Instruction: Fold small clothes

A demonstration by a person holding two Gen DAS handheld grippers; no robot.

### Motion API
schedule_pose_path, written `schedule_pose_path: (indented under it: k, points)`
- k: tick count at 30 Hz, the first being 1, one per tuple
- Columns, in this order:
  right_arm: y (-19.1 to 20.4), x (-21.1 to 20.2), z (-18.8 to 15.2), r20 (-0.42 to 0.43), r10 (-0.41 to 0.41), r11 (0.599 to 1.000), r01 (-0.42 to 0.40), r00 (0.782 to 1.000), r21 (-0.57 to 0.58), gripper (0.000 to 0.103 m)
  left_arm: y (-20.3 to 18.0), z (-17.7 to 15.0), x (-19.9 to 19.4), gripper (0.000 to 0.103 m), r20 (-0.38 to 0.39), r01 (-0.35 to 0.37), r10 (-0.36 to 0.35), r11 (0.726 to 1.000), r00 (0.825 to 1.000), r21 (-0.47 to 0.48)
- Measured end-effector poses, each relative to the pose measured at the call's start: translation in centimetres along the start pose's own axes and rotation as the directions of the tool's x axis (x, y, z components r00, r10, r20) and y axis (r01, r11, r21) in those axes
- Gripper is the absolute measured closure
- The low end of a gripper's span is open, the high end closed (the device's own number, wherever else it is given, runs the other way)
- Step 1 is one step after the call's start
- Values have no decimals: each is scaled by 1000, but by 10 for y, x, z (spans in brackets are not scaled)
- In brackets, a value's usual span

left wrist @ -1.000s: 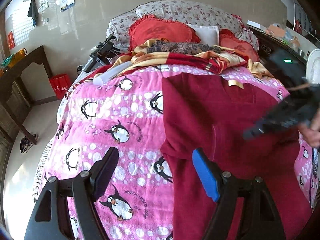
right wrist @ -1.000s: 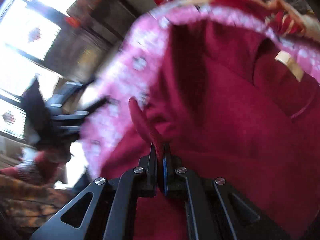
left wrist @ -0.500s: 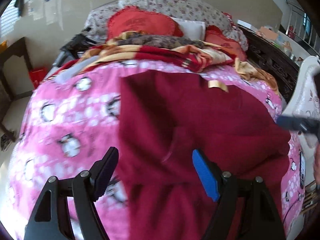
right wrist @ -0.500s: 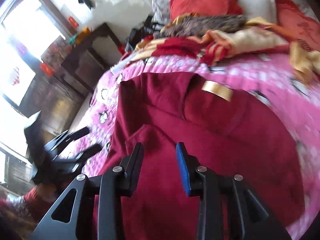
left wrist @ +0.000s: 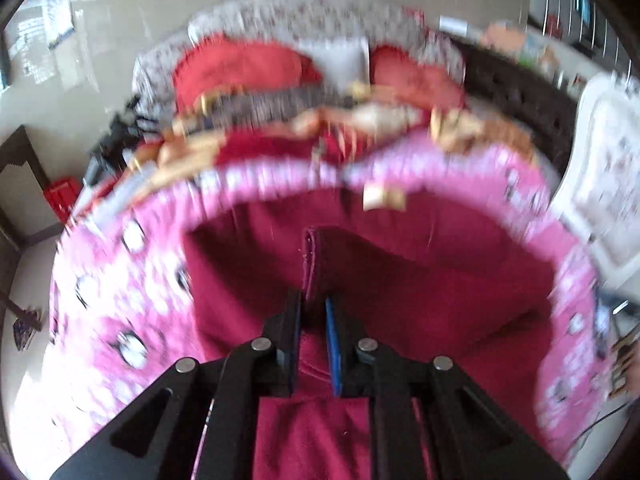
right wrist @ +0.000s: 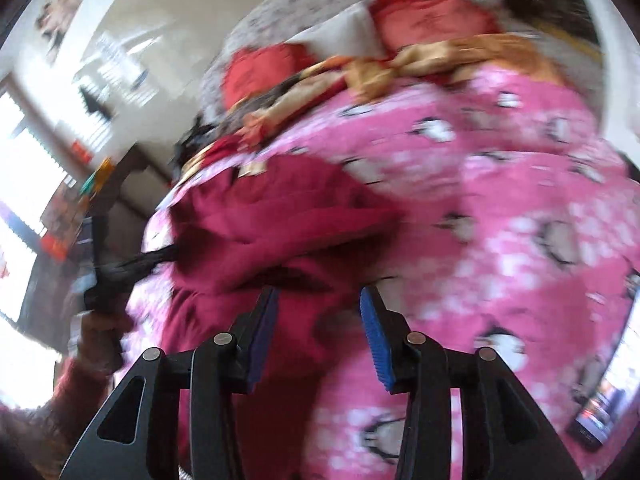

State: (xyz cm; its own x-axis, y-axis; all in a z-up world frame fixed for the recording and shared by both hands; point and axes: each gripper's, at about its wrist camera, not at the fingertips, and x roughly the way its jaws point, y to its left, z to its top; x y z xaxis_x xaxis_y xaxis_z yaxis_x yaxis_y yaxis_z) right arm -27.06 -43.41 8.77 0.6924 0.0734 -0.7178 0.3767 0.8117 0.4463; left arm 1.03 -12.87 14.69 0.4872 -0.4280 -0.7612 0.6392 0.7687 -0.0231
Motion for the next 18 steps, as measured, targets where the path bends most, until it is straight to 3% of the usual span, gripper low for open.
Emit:
schedule_pose_path:
  k: [4,9,11,13,16,18]
  points:
    - [1,16,-3,0,-104,994,104,995,-41,85,11,34,-39,91,58,48,-45,998,997,-47]
    - [20,42,5,14,-153,979,153,988,-131,85,6,48,-82,91,100,62,-59,998,993,-24]
    - [22,51,18,26,-129,984,131,991,-119,85,3,46,-95,91,103,57,-57,998,993,1]
    - [19,64,36,18,-72,993,74,997,-93,85,4,40,-91,91,75,26,-26,1000,997,2]
    - [11,96,57,-12,-134,990,133,991,-41,85,22,28,-60,91,-4,-16,16,997,1000,-72]
    - [7,100,58,-31,-131,991,131,991,-12,85,41,16,-34,91,-67,-58,49,989,997,-133]
